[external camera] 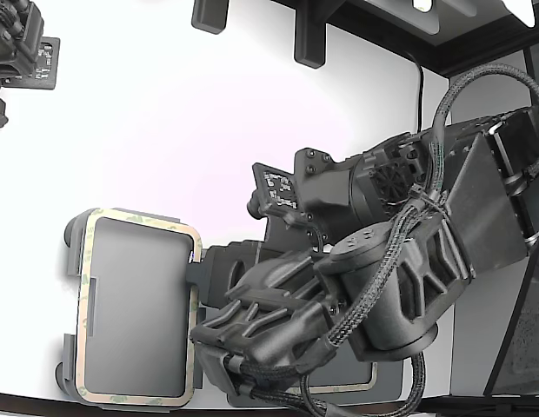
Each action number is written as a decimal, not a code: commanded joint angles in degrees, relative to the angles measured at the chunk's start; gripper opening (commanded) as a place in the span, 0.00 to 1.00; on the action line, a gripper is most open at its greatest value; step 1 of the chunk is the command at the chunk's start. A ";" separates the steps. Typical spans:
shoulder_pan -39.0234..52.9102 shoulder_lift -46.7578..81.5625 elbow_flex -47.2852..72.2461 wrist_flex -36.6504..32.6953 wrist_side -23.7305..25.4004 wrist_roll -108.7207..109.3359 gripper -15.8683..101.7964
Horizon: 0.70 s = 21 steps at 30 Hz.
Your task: Move top rectangular frame to the holder.
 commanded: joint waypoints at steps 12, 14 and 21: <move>-0.97 1.58 0.18 -1.23 -0.70 0.70 0.04; -0.97 1.41 0.18 -1.41 -0.79 0.62 0.04; -0.97 1.49 0.70 -1.49 -1.14 0.44 0.04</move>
